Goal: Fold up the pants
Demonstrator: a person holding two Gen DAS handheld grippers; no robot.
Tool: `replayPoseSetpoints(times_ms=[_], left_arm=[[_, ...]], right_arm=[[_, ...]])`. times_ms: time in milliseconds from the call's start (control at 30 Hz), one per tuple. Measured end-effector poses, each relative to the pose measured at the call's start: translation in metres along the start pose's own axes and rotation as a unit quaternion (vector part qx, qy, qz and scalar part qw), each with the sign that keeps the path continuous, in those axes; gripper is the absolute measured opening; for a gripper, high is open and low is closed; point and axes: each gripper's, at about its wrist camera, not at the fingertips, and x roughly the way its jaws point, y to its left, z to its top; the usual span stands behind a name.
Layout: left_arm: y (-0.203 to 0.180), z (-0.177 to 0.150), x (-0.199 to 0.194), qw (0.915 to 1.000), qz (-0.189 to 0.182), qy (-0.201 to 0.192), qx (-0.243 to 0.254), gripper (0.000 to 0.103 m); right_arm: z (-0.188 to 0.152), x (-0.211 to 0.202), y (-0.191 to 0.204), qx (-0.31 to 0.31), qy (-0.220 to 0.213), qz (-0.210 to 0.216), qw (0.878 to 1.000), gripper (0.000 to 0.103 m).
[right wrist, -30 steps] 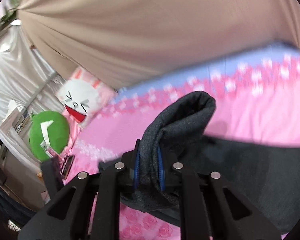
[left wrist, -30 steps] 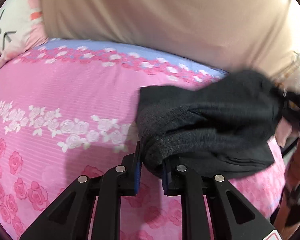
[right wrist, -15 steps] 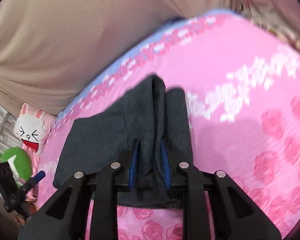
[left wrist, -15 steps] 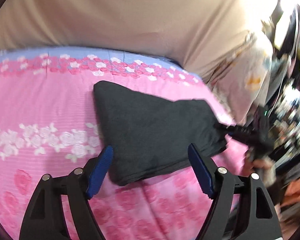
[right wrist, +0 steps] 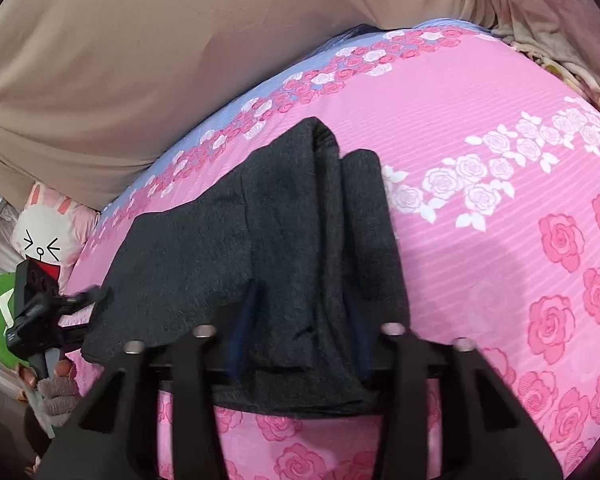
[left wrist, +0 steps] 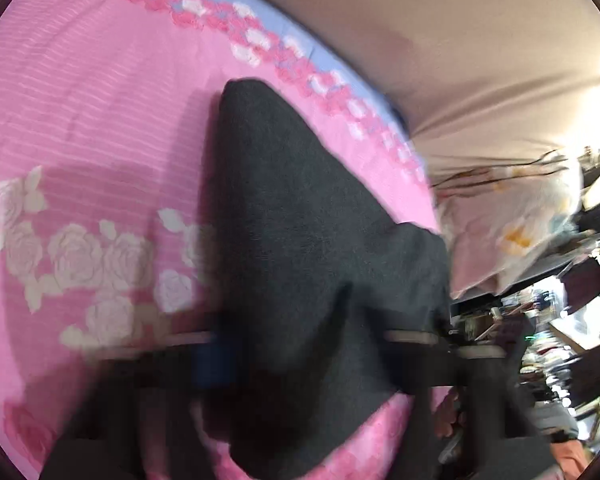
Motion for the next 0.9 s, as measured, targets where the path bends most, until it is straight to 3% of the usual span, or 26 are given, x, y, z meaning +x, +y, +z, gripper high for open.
replayPoseSetpoints(times_ms=[67, 133, 200, 267, 333, 400, 500, 567, 600, 667, 733, 767, 800, 867, 900], left_arm=[[0.001, 0.004, -0.008, 0.9997, -0.022, -0.005, -0.013, 0.007], [-0.004, 0.002, -0.041, 0.9991, -0.034, -0.026, -0.005, 0.006], [-0.005, -0.002, -0.067, 0.9986, -0.045, -0.029, 0.002, 0.006], [0.004, -0.010, -0.080, 0.9995, -0.010, -0.030, 0.009, 0.006], [0.021, -0.021, -0.073, 0.9994, 0.030, -0.016, 0.004, 0.007], [0.044, -0.028, -0.058, 0.9994, 0.025, 0.002, -0.026, 0.008], [0.049, -0.031, -0.058, 0.9992, 0.002, -0.015, -0.038, 0.009], [0.043, -0.031, -0.057, 0.9994, 0.010, -0.020, -0.026, 0.010], [0.039, -0.032, -0.059, 0.9994, 0.017, -0.022, -0.022, 0.010], [0.031, -0.032, -0.063, 0.9992, 0.021, -0.029, -0.016, 0.022], [0.025, -0.036, -0.070, 0.9991, 0.016, -0.040, -0.004, 0.027], [0.021, -0.037, -0.070, 0.9989, 0.021, -0.042, 0.004, 0.035], [0.021, -0.037, -0.067, 0.9987, 0.028, -0.043, 0.006, 0.041], [0.024, -0.037, -0.057, 0.9982, 0.046, -0.038, 0.010, 0.043], [0.026, -0.037, -0.057, 0.9979, 0.040, -0.049, 0.012, 0.043]], right_arm=[[0.005, -0.010, 0.009, 0.001, -0.007, 0.027, 1.000, 0.019], [0.005, -0.021, 0.021, -0.007, -0.012, 0.046, 0.999, 0.019], [-0.003, -0.026, 0.034, -0.024, -0.008, 0.046, 0.999, 0.019], [-0.018, -0.013, 0.037, -0.033, 0.016, 0.046, 0.998, 0.019], [-0.036, 0.012, 0.032, -0.026, 0.056, 0.035, 0.997, 0.025], [-0.039, 0.010, 0.032, -0.025, 0.041, 0.036, 0.998, 0.027], [-0.029, 0.011, 0.034, -0.017, 0.050, 0.037, 0.998, 0.036], [-0.024, 0.020, 0.037, -0.031, 0.053, 0.030, 0.998, 0.028], [-0.020, 0.019, 0.042, -0.037, 0.052, 0.035, 0.997, 0.018], [-0.013, 0.000, 0.054, -0.054, 0.022, 0.038, 0.998, 0.014], [-0.008, -0.026, 0.060, -0.066, -0.011, 0.045, 0.997, 0.014], [-0.007, -0.031, 0.056, -0.074, -0.024, 0.032, 0.996, 0.015], [-0.007, -0.027, 0.049, -0.082, -0.021, 0.007, 0.996, 0.020], [-0.018, 0.004, 0.024, -0.089, 0.032, -0.066, 0.993, 0.030], [-0.021, 0.000, 0.017, -0.071, 0.017, -0.045, 0.996, 0.031]])
